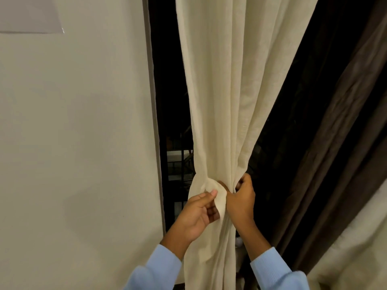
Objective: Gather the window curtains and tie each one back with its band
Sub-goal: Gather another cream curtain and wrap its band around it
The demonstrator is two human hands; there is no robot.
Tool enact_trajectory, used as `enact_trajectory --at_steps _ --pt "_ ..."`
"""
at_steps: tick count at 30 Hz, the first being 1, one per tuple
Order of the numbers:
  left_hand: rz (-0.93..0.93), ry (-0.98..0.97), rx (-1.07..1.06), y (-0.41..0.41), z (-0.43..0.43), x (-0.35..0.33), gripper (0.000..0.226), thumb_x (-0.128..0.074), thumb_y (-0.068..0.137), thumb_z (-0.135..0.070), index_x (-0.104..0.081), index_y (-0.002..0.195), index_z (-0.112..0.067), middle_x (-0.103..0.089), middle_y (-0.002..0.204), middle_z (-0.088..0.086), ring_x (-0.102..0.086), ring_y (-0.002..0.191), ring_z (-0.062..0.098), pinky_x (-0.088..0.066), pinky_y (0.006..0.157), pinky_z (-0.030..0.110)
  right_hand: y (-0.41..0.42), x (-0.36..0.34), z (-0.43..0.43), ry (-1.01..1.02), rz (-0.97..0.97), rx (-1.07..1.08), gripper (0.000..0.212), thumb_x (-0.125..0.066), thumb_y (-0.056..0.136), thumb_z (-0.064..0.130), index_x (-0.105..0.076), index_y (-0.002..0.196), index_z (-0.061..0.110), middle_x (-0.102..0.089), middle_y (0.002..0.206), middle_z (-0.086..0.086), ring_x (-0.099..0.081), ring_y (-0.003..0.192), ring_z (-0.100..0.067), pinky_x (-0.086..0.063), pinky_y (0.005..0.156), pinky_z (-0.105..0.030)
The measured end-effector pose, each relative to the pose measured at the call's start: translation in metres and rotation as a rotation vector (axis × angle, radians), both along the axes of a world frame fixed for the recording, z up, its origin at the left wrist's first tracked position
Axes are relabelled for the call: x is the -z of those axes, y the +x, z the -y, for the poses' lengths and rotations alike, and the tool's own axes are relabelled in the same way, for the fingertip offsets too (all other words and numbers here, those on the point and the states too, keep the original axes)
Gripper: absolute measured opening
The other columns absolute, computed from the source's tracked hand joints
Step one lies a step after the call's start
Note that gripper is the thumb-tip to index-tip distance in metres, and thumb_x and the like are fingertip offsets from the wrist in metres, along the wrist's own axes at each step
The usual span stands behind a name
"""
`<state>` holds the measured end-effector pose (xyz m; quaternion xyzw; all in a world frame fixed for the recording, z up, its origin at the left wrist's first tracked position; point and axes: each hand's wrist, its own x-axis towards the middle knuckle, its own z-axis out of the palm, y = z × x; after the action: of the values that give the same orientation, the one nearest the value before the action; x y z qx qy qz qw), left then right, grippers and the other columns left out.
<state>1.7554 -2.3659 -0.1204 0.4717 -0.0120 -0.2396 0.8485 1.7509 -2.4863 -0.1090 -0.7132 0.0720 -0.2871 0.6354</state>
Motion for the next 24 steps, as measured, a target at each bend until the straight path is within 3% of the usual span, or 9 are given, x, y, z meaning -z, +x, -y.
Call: enact_trajectory --at_steps 5,12,16,19,22,24 --pt "-0.043 -0.039 0.08 -0.001 0.01 0.0 0.046 -0.074 0.076 -0.034 -0.07 0.111 -0.005 -0.069 0.097 0.011 -0.066 0.082 0.019 -0.055 0.078 0.033 -0.007 0.009 0.009 0.04 0.094 -0.06 0.03 -0.082 0.076 0.005 -0.066 0.091 0.026 -0.073 0.085 0.018 -0.071 0.079 0.0 -0.053 0.065 -0.011" --pt "-0.031 -0.014 0.061 -0.001 0.024 0.004 0.045 -0.079 0.069 -0.043 -0.074 0.104 -0.015 -0.069 0.113 0.014 -0.065 0.105 0.027 -0.05 0.097 0.042 -0.018 0.02 0.012 0.015 0.16 -0.235 0.039 -0.076 0.084 0.003 -0.058 0.111 0.026 -0.073 0.103 0.004 -0.071 0.097 -0.013 -0.056 0.081 -0.019" --pt "-0.049 0.037 -0.061 0.001 0.029 0.004 0.058 -0.088 0.043 -0.048 -0.078 0.09 -0.015 -0.072 0.101 0.014 -0.07 0.095 0.026 -0.055 0.083 0.037 -0.023 0.027 0.013 -0.01 0.163 -0.308 0.048 -0.081 0.079 0.019 -0.054 0.116 0.032 -0.071 0.11 0.0 -0.07 0.103 -0.02 -0.056 0.086 -0.025" --pt "-0.021 0.107 -0.091 0.004 0.03 0.002 0.048 -0.086 0.039 -0.051 -0.079 0.078 -0.024 -0.075 0.092 0.01 -0.072 0.085 0.022 -0.056 0.072 0.032 -0.022 0.032 0.012 0.017 0.165 -0.311 0.06 -0.085 0.073 0.029 -0.05 0.12 0.038 -0.069 0.115 0.001 -0.068 0.107 -0.021 -0.056 0.088 -0.028" --pt "0.033 0.158 -0.089 0.007 0.029 0.001 0.048 -0.085 0.051 -0.051 -0.078 0.085 -0.017 -0.074 0.094 0.011 -0.072 0.087 0.024 -0.057 0.078 0.035 -0.02 0.035 0.014 -0.016 0.161 -0.308 0.07 -0.086 0.074 0.014 -0.047 0.123 0.044 -0.067 0.119 0.009 -0.067 0.11 -0.017 -0.056 0.089 -0.027" --pt "0.055 0.226 -0.154 0.007 0.03 0.002 0.048 -0.082 0.057 -0.054 -0.077 0.082 -0.013 -0.075 0.088 0.01 -0.072 0.082 0.023 -0.059 0.074 0.032 -0.02 0.035 0.011 -0.022 0.151 -0.299 0.072 -0.084 0.076 0.006 -0.044 0.125 0.04 -0.066 0.118 0.016 -0.066 0.11 -0.013 -0.056 0.088 -0.025"
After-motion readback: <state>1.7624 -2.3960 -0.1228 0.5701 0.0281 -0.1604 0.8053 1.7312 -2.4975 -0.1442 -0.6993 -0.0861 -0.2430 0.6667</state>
